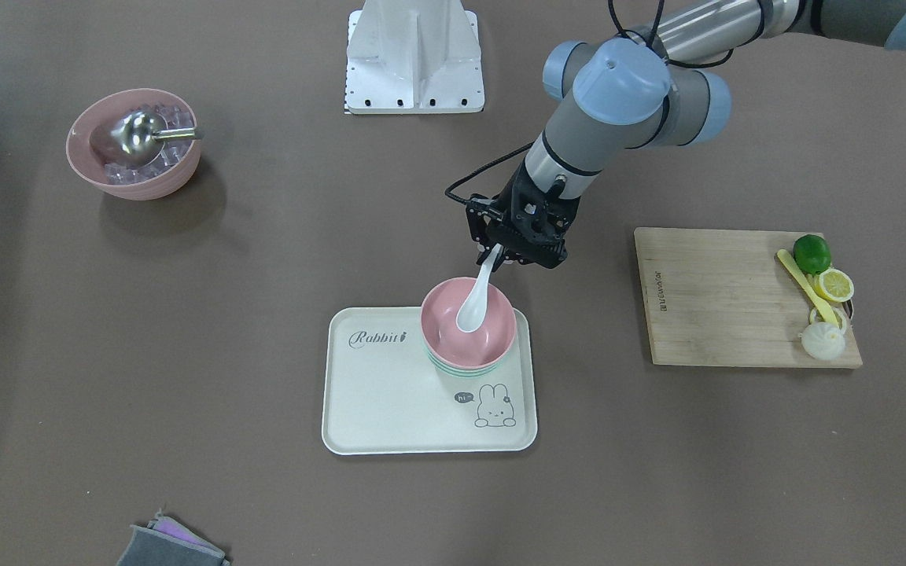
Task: Stack pink bowl on green and place spoon
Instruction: 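Lower the white spoon into the pink bowl and open the left gripper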
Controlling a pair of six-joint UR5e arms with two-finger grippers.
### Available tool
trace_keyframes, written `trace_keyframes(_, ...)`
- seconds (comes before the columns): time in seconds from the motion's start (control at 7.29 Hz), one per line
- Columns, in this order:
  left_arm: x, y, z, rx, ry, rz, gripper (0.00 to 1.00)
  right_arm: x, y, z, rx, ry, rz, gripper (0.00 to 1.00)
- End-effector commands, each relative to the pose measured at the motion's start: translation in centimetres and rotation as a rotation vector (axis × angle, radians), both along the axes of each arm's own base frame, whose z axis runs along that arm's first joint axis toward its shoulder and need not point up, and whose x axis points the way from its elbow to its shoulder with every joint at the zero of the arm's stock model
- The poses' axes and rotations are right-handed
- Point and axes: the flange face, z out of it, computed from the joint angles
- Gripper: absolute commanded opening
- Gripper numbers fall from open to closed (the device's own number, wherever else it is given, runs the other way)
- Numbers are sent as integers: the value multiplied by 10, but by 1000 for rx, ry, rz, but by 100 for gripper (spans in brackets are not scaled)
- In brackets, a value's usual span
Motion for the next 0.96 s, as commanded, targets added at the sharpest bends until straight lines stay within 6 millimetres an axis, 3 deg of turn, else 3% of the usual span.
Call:
trace_keyframes(0.0,14,-15,0,3,-24,-20,0,0,0,2,-3,0,0,100)
trace_keyframes(0.27,15,-16,5,3,-31,-19,0,0,1,2,-1,0,0,100)
trace_keyframes(0.41,15,-15,6,4,-31,-18,10,0,1,2,0,-1,0,100)
trace_keyframes(0.69,15,-14,7,11,-23,-17,59,0,2,3,-1,0,0,100)
trace_keyframes(0.82,16,-13,8,19,-14,-16,71,0,2,4,-3,0,0,100)
